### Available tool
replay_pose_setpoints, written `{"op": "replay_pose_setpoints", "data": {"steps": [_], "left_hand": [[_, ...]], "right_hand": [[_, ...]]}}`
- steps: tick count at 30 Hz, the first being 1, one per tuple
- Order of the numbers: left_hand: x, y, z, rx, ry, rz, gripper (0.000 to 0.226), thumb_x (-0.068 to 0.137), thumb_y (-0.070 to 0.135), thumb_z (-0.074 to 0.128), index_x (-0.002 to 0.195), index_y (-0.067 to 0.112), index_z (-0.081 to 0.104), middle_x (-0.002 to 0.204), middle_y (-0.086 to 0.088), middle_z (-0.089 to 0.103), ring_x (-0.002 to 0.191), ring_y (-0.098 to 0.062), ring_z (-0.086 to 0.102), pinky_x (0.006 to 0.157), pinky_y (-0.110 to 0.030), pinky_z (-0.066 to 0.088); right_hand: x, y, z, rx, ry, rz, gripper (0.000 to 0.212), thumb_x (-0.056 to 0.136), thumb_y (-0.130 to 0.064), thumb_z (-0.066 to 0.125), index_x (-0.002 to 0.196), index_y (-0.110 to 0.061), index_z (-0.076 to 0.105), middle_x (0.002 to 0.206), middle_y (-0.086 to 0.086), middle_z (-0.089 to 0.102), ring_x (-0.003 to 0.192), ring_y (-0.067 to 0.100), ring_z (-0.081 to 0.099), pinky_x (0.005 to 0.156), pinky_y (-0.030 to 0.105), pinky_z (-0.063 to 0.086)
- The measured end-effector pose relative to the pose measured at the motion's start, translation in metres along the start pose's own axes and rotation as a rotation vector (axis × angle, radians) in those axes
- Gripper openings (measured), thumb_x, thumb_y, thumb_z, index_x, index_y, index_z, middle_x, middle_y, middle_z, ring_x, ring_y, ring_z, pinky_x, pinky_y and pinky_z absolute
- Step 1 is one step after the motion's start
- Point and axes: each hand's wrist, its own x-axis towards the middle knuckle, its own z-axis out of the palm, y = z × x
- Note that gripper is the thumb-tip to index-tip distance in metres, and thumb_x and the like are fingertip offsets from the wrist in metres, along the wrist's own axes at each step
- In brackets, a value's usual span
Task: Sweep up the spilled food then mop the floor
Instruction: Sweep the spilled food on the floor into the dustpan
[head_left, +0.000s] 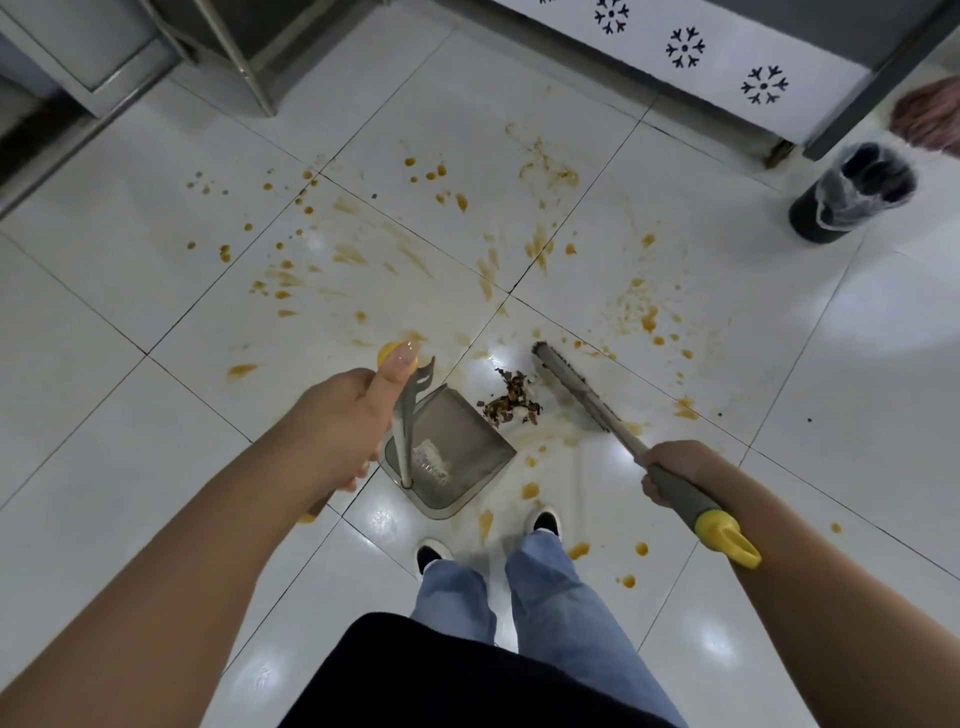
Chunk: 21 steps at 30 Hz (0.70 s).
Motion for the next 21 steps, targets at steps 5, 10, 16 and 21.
{"op": "replay_pose_setpoints", "data": {"steps": [5, 10, 16, 21], "left_hand": [[-0.002, 0.003, 0.007, 0.086, 0.000, 0.020, 0.080, 0.055, 0.082, 0.016, 0.069, 0.010, 0.047, 0.046, 0.001, 0.046, 0.033, -0.012, 0.040, 0.043, -0.022, 0.039], [0.002, 0.003, 0.006, 0.072, 0.039, 0.006, 0.077, 0.056, 0.081, 0.016, 0.066, 0.011, 0.048, 0.036, 0.006, 0.043, 0.032, -0.011, 0.039, 0.045, -0.022, 0.038], [-0.007, -0.013, 0.008, 0.057, 0.037, -0.006, 0.080, 0.052, 0.084, 0.020, 0.065, 0.010, 0.049, 0.040, 0.006, 0.044, 0.029, -0.009, 0.039, 0.041, -0.021, 0.038], [-0.010, -0.021, 0.007, 0.049, 0.035, -0.011, 0.080, 0.053, 0.084, 0.020, 0.066, 0.010, 0.048, 0.044, 0.003, 0.045, 0.029, -0.008, 0.039, 0.042, -0.022, 0.038]], "right_hand": [[0.007, 0.001, 0.006, -0.001, 0.027, -0.047, 0.018, 0.094, -0.007, 0.048, 0.078, 0.000, 0.044, 0.065, 0.013, 0.048, 0.051, 0.022, 0.044, 0.039, 0.022, 0.041], [0.010, 0.010, 0.005, 0.159, -0.033, 0.077, 0.017, 0.093, -0.012, 0.051, 0.089, 0.005, 0.048, 0.073, 0.018, 0.055, 0.047, 0.027, 0.060, 0.035, 0.025, 0.050], [0.014, 0.005, 0.020, -0.006, 0.016, 0.080, 0.021, 0.095, -0.014, 0.047, 0.080, -0.001, 0.042, 0.067, 0.013, 0.048, 0.053, 0.022, 0.046, 0.048, 0.030, 0.040], [0.015, -0.005, 0.035, -0.124, 0.059, -0.004, 0.022, 0.096, -0.013, 0.045, 0.077, -0.002, 0.042, 0.067, 0.014, 0.049, 0.054, 0.025, 0.046, 0.052, 0.033, 0.040]]}}
